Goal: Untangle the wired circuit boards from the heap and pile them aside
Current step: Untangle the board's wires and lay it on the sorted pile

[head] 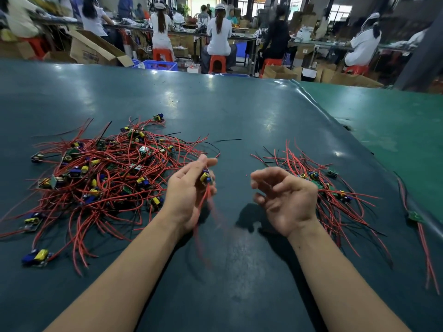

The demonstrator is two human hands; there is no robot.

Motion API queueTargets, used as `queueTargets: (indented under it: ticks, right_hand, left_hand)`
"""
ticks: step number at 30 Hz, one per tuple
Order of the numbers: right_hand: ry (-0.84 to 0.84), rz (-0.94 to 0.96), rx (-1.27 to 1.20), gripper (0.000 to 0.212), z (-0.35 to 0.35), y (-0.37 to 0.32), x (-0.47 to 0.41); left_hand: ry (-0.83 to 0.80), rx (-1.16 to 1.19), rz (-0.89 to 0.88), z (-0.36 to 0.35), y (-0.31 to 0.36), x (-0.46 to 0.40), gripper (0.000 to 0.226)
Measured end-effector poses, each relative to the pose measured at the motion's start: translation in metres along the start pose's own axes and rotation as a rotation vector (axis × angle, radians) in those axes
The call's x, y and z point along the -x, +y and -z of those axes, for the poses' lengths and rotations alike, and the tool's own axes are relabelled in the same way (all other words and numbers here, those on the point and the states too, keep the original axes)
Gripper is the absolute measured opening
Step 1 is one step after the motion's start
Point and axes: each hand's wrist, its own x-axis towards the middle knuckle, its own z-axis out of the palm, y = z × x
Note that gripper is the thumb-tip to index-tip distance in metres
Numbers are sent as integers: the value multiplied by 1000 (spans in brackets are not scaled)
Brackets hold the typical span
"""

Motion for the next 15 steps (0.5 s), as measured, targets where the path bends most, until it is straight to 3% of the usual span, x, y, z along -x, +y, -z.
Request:
queueTargets:
  ticks: [3, 5, 9, 12, 15]
  right_hand:
    - [83, -105, 213, 33, -2, 3, -3]
    - [44, -87, 405, 35, -8, 11, -2]
    - [-22, 26, 438, 25, -13, 17, 3]
    - [24, 3, 414, 19, -9, 14, 3]
    - [10, 37, 564, 23, -6, 16, 1]
  left_hand:
    - [-109, -104, 42, -5, -5, 3, 29]
    - [-186, -249, 14, -6, -9, 7, 33]
    - [-314, -458, -31, -6, -11, 15, 30]
    - [-332, -566, -73, -7, -10, 17, 25]
    - [-321, -651, -112, -7, -13, 19, 26]
